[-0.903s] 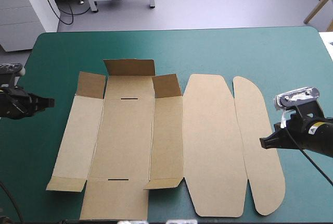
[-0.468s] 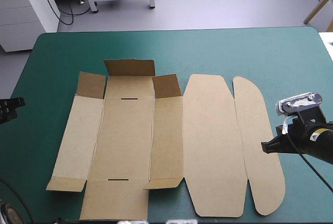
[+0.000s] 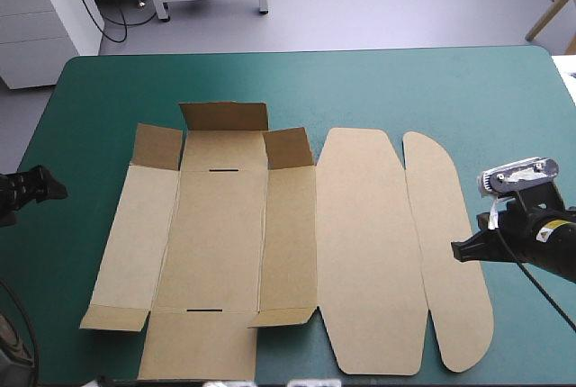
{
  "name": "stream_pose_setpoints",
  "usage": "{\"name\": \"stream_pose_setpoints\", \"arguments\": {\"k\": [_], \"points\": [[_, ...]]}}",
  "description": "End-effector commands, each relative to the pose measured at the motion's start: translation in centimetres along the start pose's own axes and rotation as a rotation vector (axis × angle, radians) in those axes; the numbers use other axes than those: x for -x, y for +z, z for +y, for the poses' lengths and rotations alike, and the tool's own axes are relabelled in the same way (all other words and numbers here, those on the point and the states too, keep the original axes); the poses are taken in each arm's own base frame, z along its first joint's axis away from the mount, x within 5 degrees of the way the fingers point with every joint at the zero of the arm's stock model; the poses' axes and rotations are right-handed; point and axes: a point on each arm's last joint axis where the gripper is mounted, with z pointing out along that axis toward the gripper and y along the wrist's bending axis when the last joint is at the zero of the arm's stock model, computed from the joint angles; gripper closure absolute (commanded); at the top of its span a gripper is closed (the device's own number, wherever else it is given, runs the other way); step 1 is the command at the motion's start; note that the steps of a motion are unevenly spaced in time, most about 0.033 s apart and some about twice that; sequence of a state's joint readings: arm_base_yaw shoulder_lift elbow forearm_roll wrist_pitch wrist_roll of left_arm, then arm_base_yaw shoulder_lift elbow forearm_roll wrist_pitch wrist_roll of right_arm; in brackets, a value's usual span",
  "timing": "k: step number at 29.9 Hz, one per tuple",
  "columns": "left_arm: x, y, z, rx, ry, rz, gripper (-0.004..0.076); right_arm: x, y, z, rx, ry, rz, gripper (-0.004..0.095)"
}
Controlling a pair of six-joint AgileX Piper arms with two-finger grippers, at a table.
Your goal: Fold the box
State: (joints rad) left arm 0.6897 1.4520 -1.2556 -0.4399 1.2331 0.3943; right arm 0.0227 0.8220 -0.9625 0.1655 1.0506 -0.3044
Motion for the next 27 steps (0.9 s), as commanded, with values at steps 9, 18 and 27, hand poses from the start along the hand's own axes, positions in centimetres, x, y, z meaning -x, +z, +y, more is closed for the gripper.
{"name": "stream_pose_setpoints", "arguments": {"k": [9, 18, 27], "points": [[-2.4, 4.5, 0.7, -0.138, 0.016, 0.191, -0.001, 1.0, -0.8, -0.1, -0.011, 0.007, -0.099, 0.0928], [-5.4, 6.8, 1.3, -0.15, 0.007, 0.303, -0.0009, 1.1, -0.8, -0.1, -0.011, 0.006, -0.106, 0.0927], [-7.1, 8.1, 1.0, -0.216, -0.007, 0.342, -0.0009, 1.3, -0.8, -0.1, -0.017, 0.007, -0.125, 0.0927]]}}
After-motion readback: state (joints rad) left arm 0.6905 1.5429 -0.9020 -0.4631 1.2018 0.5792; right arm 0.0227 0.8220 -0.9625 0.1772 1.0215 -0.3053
